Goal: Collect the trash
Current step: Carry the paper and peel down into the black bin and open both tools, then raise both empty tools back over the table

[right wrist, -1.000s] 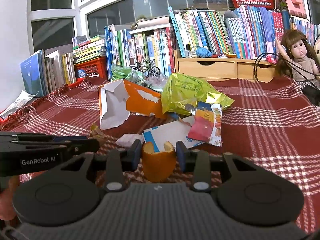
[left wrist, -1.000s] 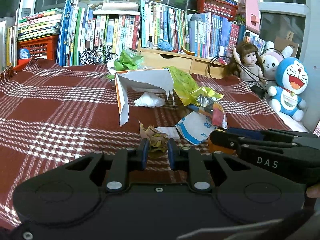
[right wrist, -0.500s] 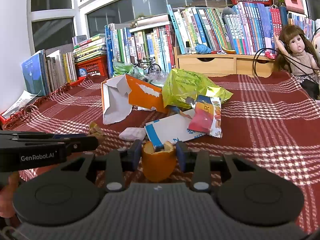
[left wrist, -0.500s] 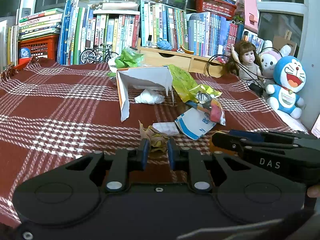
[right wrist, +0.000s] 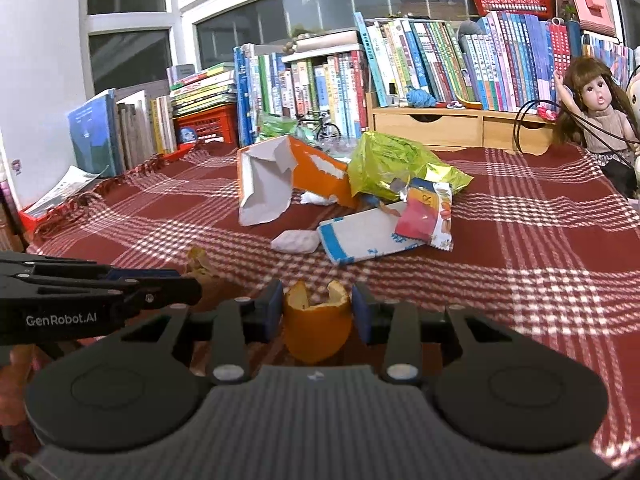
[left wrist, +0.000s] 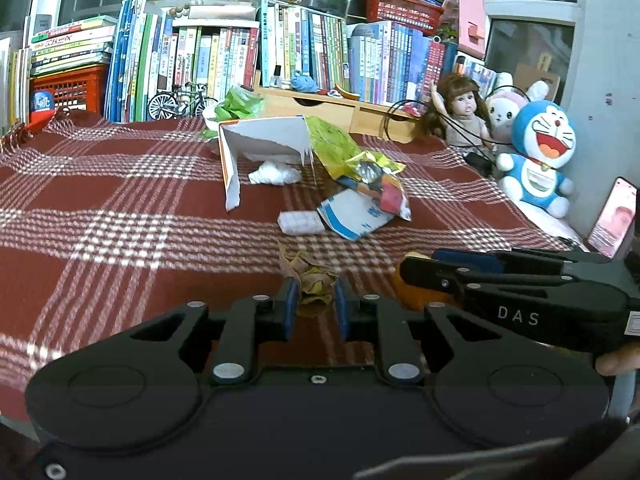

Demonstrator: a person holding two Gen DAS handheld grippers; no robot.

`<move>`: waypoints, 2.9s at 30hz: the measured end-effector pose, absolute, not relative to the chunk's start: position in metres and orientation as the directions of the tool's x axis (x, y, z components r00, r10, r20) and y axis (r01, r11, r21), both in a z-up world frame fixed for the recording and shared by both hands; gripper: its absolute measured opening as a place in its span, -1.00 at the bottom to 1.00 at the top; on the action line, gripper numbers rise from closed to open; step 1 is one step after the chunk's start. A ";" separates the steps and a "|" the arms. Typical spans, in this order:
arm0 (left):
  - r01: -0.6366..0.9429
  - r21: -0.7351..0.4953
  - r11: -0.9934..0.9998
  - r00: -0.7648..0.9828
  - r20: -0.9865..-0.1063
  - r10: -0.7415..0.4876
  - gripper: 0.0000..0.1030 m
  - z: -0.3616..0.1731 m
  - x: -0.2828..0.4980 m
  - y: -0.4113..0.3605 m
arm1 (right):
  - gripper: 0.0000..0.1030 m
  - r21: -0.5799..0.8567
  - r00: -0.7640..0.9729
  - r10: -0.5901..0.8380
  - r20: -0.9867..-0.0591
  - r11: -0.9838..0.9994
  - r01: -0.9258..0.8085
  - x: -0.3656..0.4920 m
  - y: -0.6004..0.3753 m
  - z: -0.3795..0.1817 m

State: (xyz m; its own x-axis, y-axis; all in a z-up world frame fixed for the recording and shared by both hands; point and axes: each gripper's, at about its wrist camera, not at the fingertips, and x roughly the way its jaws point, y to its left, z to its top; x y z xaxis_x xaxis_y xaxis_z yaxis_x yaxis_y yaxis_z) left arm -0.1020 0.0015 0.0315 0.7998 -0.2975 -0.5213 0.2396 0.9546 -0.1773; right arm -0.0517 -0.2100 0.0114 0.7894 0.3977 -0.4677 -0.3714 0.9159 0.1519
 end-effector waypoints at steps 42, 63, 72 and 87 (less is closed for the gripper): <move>0.177 -0.144 0.974 0.467 -0.858 -0.212 -0.60 -0.107 -0.157 -0.003 | -0.18 0.301 0.469 0.436 -0.768 0.892 -0.336 -0.119 -0.202 -0.115; 0.143 -0.128 0.981 0.458 -0.870 -0.180 0.15 -0.104 -0.149 0.000 | 0.31 0.319 0.456 0.435 -0.776 0.895 -0.311 -0.112 -0.201 -0.122; 0.210 -0.115 0.971 0.555 -0.804 -0.215 0.55 -0.052 -0.155 0.006 | 0.37 0.242 0.529 0.436 -0.728 0.886 -0.396 -0.114 -0.199 -0.082; 0.206 -0.076 0.976 0.801 -0.560 -0.212 0.68 0.046 -0.098 0.009 | 0.48 0.152 0.779 0.391 -0.491 0.919 -0.365 -0.075 -0.236 0.021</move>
State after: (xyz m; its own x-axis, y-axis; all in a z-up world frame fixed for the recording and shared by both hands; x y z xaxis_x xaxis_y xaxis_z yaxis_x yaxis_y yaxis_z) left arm -0.0979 0.0094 0.0457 0.8010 -0.2125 -0.5597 0.2056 0.9757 -0.0762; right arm -0.0747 -0.2362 0.0209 0.7786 0.3906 -0.4912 -0.3649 0.9186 0.1519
